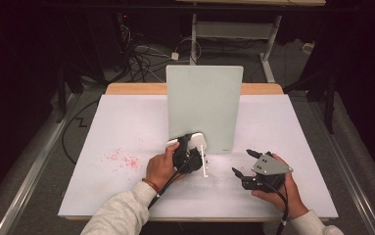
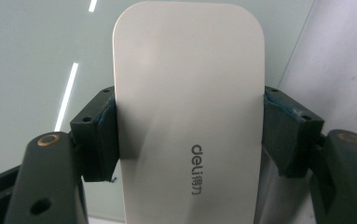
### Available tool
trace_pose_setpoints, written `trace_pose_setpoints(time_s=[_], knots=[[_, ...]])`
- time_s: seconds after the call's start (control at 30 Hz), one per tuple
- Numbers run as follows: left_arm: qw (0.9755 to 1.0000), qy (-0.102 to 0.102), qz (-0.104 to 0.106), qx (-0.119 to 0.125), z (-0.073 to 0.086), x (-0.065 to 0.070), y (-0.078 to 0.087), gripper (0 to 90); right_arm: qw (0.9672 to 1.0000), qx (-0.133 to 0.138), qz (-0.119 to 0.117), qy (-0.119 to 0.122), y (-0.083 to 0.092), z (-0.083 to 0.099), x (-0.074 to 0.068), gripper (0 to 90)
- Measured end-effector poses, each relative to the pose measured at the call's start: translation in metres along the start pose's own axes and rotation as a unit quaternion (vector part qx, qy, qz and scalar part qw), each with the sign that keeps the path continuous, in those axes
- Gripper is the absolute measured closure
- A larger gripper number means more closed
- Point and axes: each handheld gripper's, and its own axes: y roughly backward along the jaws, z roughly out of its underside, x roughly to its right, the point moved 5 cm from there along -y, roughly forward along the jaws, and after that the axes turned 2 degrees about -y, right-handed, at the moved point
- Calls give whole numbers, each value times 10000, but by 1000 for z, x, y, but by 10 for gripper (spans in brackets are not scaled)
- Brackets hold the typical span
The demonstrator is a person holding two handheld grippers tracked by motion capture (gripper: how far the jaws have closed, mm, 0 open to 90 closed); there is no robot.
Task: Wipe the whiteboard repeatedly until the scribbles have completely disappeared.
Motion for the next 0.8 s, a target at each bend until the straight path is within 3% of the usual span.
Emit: trace_pose_setpoints(time_s=[0.13,0.17,0.3,0.4,0.67,0.8], knots=[[9999,-106,76,-20,9,-4,2,287,10000,-14,-10,19,0,1,0,262],[9997,-236,49,-75,22,-7,4,286,10000,-17,-4,-1,1,1,0,262],[9997,-200,53,-148,46,-14,7,287,10000,14,14,1,2,1,1,263],[9997,39,37,-255,70,-25,12,287,10000,-5,8,5,1,0,0,262],[9991,114,-25,-405,89,-35,14,288,10000,-18,13,26,0,0,-1,263],[9982,354,-32,-479,99,-42,16,288,10000,-7,9,52,1,0,-1,263]])
